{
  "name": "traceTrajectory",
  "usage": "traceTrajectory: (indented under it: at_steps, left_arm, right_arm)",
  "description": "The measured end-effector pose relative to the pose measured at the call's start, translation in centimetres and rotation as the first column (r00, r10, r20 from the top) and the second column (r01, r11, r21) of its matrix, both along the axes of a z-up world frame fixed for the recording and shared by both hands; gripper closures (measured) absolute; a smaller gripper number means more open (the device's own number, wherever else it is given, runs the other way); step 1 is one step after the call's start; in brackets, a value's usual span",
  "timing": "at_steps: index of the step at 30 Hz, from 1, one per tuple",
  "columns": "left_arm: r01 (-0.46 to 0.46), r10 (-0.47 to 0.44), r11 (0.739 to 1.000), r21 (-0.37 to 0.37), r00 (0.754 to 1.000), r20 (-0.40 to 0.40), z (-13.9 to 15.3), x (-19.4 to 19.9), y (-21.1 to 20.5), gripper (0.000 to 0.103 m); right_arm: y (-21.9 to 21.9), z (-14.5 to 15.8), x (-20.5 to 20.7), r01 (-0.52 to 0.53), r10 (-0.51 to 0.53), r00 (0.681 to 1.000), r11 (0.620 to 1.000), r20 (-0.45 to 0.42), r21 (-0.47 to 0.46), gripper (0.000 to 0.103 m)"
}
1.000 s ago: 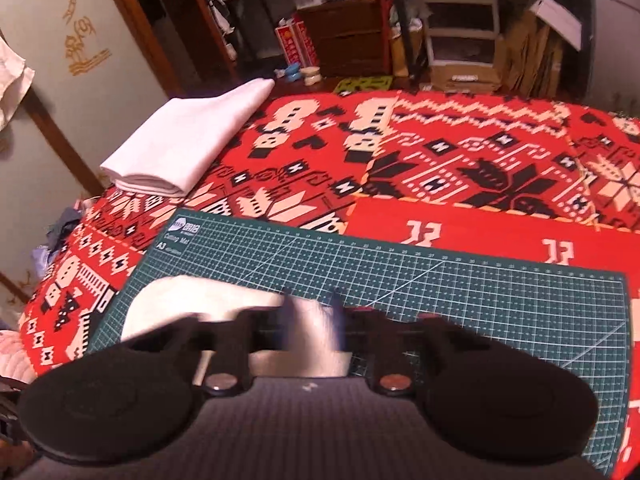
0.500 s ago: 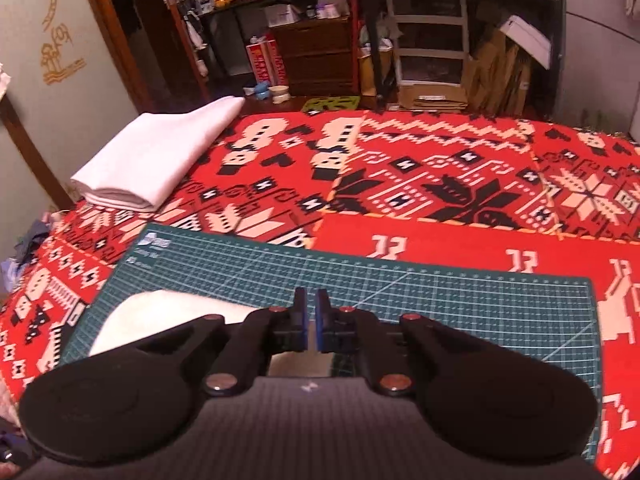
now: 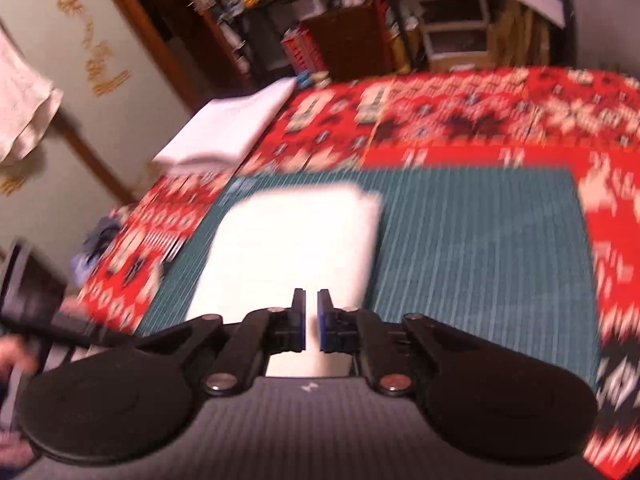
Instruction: Fold clothes
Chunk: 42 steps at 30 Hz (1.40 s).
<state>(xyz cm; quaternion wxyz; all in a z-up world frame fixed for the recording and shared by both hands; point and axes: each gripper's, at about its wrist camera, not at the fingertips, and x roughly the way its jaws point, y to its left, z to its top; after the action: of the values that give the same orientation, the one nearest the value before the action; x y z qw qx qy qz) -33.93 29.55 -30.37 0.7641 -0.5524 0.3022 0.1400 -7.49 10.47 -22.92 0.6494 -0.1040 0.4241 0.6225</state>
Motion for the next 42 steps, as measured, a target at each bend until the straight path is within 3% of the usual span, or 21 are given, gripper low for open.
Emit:
traceTrajectory:
  at_steps: [3, 8, 12, 16, 17, 21, 24, 29, 33, 37, 42]
  left_arm:
    - [0.004, -0.004, 1.000, 0.030, 1.000, -0.008, 0.2, -0.1, -0.5, 0.092]
    - [0.007, -0.004, 0.998, 0.061, 0.999, -0.040, 0.6, -0.1, -1.3, 0.092]
    - [0.035, -0.023, 0.989, 0.144, 0.996, -0.087, 1.8, -0.6, -2.3, 0.089]
    - [0.111, -0.088, 0.950, 0.291, 0.992, -0.090, 4.5, -0.3, -3.7, 0.091]
    - [0.134, -0.113, 0.938, 0.319, 0.990, -0.083, 5.1, -0.1, -4.1, 0.092]
    - [0.176, -0.181, 0.910, 0.376, 0.983, -0.023, 5.8, 1.8, -4.5, 0.091]
    - [0.178, -0.199, 0.892, 0.416, 0.980, 0.008, 5.2, 3.9, -4.8, 0.091]
    - [0.151, -0.179, 0.927, 0.343, 0.982, 0.051, 2.9, 4.9, -4.5, 0.091]
    - [0.134, -0.163, 0.944, 0.302, 0.984, 0.075, 1.7, 4.6, -4.9, 0.091]
    - [0.109, -0.139, 0.958, 0.265, 0.985, 0.099, 0.7, 4.0, -5.5, 0.095]
    - [0.075, -0.104, 0.968, 0.241, 0.989, 0.110, 0.3, 3.7, -5.3, 0.097]
  right_arm:
    - [-1.5, -1.2, -2.3, -0.033, 0.034, 0.999, 0.999, 0.023, -0.029, 0.098]
    - [-4.4, -2.7, -2.6, 0.022, -0.022, 1.000, 0.999, -0.009, -0.044, 0.102]
    - [-6.4, -2.2, -3.0, 0.032, -0.027, 0.996, 0.998, 0.080, -0.059, 0.093]
    - [-7.6, -2.1, -4.3, -0.006, 0.015, 0.987, 0.998, 0.161, -0.059, 0.093]
    - [-7.6, -2.2, -4.8, -0.019, 0.030, 0.983, 0.998, 0.181, -0.064, 0.087]
    - [-7.6, -2.4, -6.7, -0.029, 0.049, 0.959, 0.997, 0.278, -0.075, 0.072]
    - [-7.3, -2.8, -7.2, 0.003, 0.022, 0.945, 0.997, 0.327, -0.075, 0.070]
    - [-7.1, -3.5, -7.6, 0.041, -0.021, 0.944, 0.998, 0.330, -0.053, 0.071]
    - [-7.1, -3.9, -7.9, 0.107, -0.100, 0.947, 0.994, 0.306, -0.007, 0.090]
    - [-6.3, -4.1, -8.4, 0.119, -0.110, 0.943, 0.993, 0.313, -0.010, 0.095]
    - [-8.1, -3.8, -6.7, 0.169, -0.159, 0.977, 0.984, 0.145, -0.053, 0.103]
